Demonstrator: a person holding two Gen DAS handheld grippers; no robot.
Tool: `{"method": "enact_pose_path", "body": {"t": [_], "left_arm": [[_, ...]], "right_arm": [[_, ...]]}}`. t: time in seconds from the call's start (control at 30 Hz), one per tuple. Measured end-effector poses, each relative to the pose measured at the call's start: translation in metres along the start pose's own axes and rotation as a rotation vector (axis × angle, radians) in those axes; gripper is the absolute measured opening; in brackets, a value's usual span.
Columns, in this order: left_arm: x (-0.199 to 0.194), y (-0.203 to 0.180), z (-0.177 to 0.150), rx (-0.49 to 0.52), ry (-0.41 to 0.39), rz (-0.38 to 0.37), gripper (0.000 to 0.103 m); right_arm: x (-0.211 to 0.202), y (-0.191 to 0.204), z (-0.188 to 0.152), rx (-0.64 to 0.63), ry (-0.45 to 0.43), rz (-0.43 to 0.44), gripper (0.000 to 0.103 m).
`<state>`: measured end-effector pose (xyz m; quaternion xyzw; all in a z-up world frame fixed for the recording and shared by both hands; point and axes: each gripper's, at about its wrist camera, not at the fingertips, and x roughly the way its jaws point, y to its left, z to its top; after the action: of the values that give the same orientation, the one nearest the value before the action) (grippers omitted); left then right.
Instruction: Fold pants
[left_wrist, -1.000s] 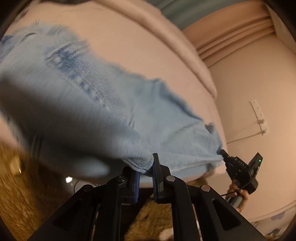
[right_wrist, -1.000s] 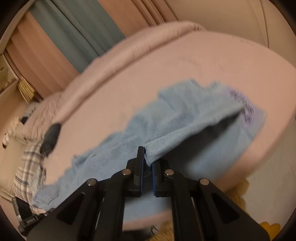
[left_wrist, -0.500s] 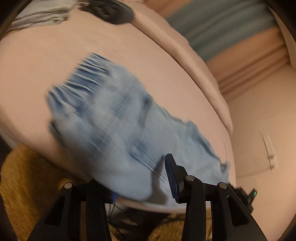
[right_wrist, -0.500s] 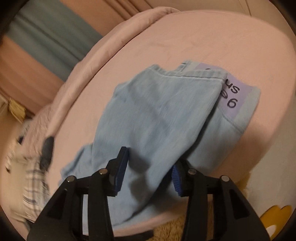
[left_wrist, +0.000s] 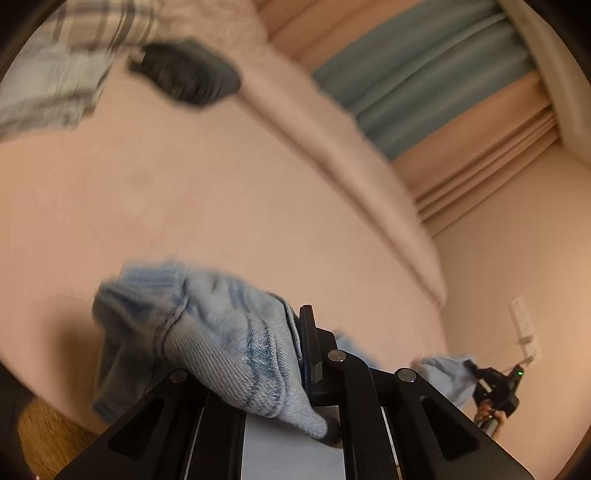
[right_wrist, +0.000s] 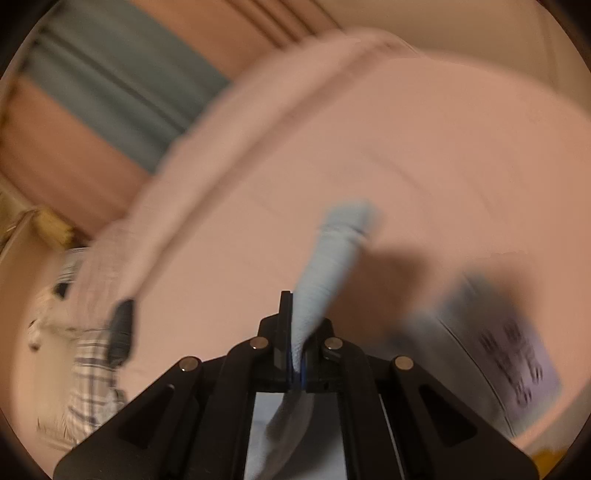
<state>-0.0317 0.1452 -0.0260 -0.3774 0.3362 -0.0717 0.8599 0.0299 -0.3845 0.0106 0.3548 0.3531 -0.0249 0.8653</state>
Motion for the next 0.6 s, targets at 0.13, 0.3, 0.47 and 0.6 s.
{"method": "enact_pose_path", "body": {"t": [0.13,0.3,0.47,0.6], "left_arm": [[-0.03,0.007,-0.006,0.011,-0.068,-0.078,0.006],[0.009,0.024,-0.056,0.076,0.168,0.046,0.006],[0.039,0.038,-0.091,0.077,0.297,0.165,0.007],[0.04,0.04,-0.088,0.043,0.302,0.156,0.007]], "right_arm": [[-0.078,0.036,0.02,-0.073,-0.213,0.224,0.003],[-0.078,-0.023,-0.034,-0.073,-0.18,-0.013,0.004],[-0.017,-0.111,-0.086,0.011,0.06,-0.307,0.001],[-0.023,-0.114,-0.088,0.028,0.019,-0.257,0.002]]}}
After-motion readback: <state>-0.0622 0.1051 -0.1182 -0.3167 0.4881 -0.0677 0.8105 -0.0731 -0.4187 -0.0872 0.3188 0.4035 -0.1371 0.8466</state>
